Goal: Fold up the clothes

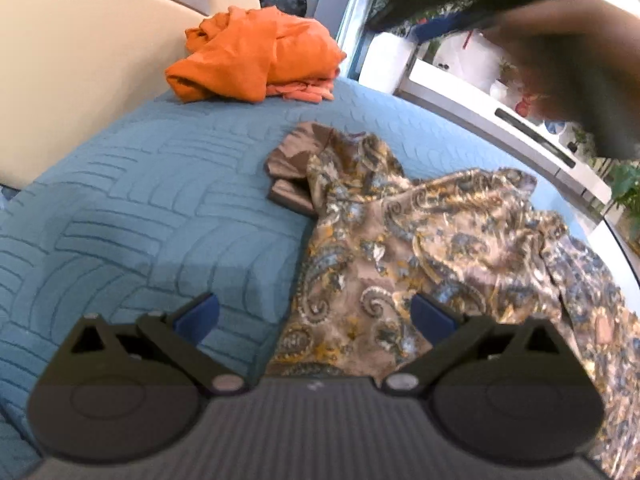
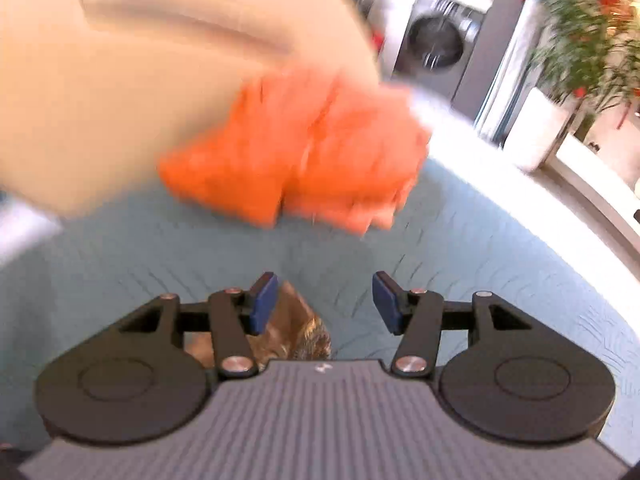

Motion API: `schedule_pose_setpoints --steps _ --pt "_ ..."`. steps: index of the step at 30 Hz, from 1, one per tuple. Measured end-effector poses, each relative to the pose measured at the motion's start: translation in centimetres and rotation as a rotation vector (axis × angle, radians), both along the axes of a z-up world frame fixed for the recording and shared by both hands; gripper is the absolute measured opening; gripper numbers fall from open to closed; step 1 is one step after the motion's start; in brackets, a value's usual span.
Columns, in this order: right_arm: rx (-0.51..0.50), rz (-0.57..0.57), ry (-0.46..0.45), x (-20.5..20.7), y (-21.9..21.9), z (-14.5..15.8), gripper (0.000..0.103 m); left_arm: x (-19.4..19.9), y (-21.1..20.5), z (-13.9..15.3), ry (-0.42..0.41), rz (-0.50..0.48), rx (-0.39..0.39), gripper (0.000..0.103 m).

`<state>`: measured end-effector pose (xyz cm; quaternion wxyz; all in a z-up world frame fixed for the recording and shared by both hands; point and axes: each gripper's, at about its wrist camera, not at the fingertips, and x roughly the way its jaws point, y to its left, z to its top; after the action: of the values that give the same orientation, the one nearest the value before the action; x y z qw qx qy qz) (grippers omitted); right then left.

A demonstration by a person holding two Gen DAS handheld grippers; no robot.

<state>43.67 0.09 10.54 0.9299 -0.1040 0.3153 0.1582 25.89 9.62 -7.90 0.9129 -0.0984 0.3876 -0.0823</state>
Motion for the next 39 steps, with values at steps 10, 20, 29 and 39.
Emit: schedule_pose_setpoints --steps 10,20,29,39 --pt "0.004 -0.084 -0.254 -28.0 -14.7 16.2 0.056 -5.2 -1.7 9.4 -0.125 -0.098 -0.018 0.103" --pt "-0.011 -0.397 -0.441 -53.6 -33.7 22.7 0.056 -13.0 2.8 18.8 -0.150 -0.105 0.277 0.103" --pt "-0.107 -0.602 -0.453 -62.7 -43.0 21.3 0.057 -9.5 7.5 17.2 -0.014 0.024 0.403 0.103" --pt "0.060 -0.627 -0.546 -61.9 -46.9 13.1 0.086 -9.4 3.6 10.7 -0.058 0.128 0.308 0.103"
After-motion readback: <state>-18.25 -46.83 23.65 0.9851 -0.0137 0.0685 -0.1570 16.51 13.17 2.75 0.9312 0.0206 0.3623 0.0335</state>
